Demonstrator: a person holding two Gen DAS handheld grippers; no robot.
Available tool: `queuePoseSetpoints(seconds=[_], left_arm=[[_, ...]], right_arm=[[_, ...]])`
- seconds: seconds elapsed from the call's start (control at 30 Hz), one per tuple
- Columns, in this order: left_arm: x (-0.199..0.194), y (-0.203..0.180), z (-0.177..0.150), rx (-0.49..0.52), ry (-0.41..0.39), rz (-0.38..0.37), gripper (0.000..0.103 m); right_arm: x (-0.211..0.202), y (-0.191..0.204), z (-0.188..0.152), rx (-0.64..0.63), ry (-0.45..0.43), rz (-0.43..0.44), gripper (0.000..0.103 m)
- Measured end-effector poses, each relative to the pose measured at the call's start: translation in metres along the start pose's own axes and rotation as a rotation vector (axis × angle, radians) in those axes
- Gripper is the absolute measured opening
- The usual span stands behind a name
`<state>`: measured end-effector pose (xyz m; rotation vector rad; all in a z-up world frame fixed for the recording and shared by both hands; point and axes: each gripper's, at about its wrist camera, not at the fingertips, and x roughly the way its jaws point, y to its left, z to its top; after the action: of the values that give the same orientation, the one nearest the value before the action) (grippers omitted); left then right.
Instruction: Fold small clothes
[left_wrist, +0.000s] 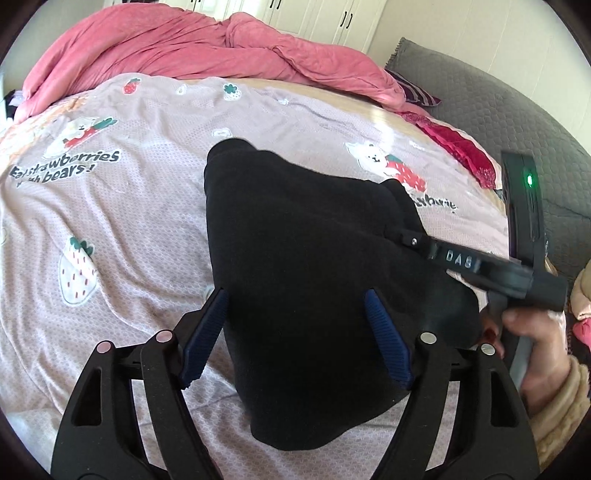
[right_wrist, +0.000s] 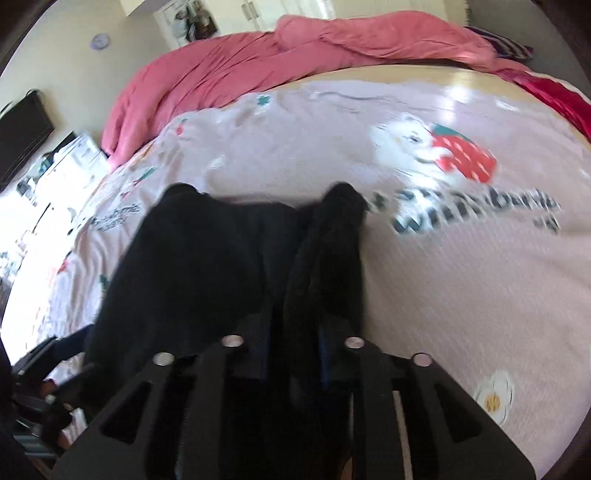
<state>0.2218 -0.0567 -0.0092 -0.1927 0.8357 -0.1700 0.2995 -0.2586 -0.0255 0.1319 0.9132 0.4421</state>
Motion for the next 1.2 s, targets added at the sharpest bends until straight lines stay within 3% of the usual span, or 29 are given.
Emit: queuePoseSetpoints(seconds=[0.03, 0.1, 0.3, 0.37, 0.43, 0.6, 0.67, 0.87, 1.2], left_arm=[[-0.001, 0.000, -0.001, 0.002, 0.000, 0.002, 0.069], [-0.003, 0.001, -0.002, -0.007, 0.000, -0.004, 0.069], [-0.020, 0.002, -0.005, -0.025, -0.023, -0.013, 0.069], [-0.029, 0.001, -0.007, -0.024, -0.039, -0.012, 0.073], [-0.041, -0.002, -0.009, -0.017, -0.060, -0.011, 0.075], [-0.069, -0.008, -0.015, 0.005, -0.109, -0.007, 0.086], [-0.080, -0.010, -0.018, 0.009, -0.128, -0.006, 0.093], [-0.107, -0.017, -0.038, 0.043, -0.175, 0.026, 0.094], [-0.126, -0.003, -0.089, 0.015, -0.146, 0.059, 0.094]], right_arm=[[-0.006, -0.003, -0.005, 0.003, -0.014, -0.029, 0.037], [-0.015, -0.003, -0.009, -0.004, -0.035, -0.085, 0.047], [-0.058, 0.007, -0.020, -0.015, -0.105, -0.149, 0.047], [-0.076, 0.011, -0.024, -0.007, -0.137, -0.135, 0.056], [-0.096, 0.014, -0.031, -0.001, -0.170, -0.118, 0.076], [-0.140, 0.027, -0.049, -0.018, -0.261, -0.145, 0.094], [-0.157, 0.032, -0.059, -0.030, -0.295, -0.146, 0.095], [-0.184, 0.043, -0.084, -0.054, -0.336, -0.141, 0.098], [-0.186, 0.069, -0.132, -0.100, -0.282, -0.158, 0.099]])
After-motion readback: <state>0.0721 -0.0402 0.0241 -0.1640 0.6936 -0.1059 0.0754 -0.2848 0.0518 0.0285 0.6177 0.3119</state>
